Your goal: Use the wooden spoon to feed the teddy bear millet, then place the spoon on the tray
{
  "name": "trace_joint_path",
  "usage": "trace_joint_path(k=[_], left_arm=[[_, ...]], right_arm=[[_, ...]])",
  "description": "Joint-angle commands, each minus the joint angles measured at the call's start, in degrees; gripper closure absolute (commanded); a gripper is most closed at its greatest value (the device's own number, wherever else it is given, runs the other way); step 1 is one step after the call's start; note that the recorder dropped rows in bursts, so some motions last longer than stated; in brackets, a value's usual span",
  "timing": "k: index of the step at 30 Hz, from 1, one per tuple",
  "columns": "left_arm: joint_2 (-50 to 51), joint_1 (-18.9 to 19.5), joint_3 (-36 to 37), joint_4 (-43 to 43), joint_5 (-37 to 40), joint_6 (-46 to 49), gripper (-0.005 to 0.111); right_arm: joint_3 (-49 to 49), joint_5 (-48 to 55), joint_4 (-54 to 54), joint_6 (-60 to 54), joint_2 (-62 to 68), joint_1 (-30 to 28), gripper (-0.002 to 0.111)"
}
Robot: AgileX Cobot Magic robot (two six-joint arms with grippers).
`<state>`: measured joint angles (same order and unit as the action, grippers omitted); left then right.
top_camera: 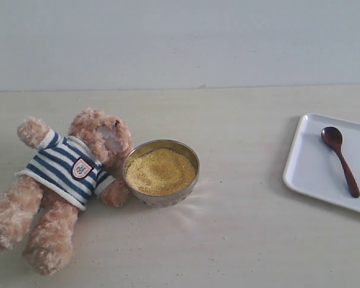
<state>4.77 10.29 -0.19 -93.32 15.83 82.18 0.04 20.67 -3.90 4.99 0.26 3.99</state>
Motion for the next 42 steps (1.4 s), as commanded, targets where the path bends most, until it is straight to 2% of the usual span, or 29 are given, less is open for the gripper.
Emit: trace_joint_path(k=[1,24,26,27,29,31,33,34,36,41,42], left_arm=[[-0.38,-0.18,0.19,-0.03,0.24,-0.12,0.102],[-0.38,-0.18,0.19,0.31,-0.47,-0.28,0.102],[-0.38,-0.18,-1.48,8.37,1.22,-1.81,0.102],[-0.38,-0.18,-3.07,15.42,1.71,-6.57,0.102],[-0.38,-0.18,-6.02,31.98,3.51,-23.07,0.102],[-0.38,-0.18,-7.55,51.95,6.05,-47.38,0.102],[-0.38,-0.18,-7.18,65.19,7.4,-64.77,0.102],[-0.51,-0.18,-6.69,69.86,7.46,-70.37,0.102],[-2.12,-0.18,-5.25,74.66,4.6,-73.48,0.102],[-4.77,-0.18,0.19,74.85,-15.21,-74.27,0.102],[-4.77,-0.18,0.19,75.8,-13.93,-74.39,0.102]], right_arm=[[-0.04,0.08,0.26,-0.61,-0.26,-0.13,0.108],[-0.04,0.08,0.79,-0.38,-0.26,-0.13,0.108],[-0.04,0.08,0.79,-0.38,-0.26,-0.13,0.108],[-0.04,0.08,0.79,-0.38,-0.26,-0.13,0.108],[-0.04,0.08,0.79,-0.38,-0.26,-0.13,0.108],[-0.04,0.08,0.79,-0.38,-0.26,-0.13,0.108],[-0.04,0.08,0.79,-0.38,-0.26,-0.13,0.108],[-0.04,0.08,0.79,-0.38,-0.26,-0.13,0.108],[-0.04,0.08,0.79,-0.38,-0.26,-0.13,0.108],[-0.04,0.08,0.79,-0.38,-0.26,-0.13,0.108],[-0.04,0.08,0.79,-0.38,-0.26,-0.13,0.108]])
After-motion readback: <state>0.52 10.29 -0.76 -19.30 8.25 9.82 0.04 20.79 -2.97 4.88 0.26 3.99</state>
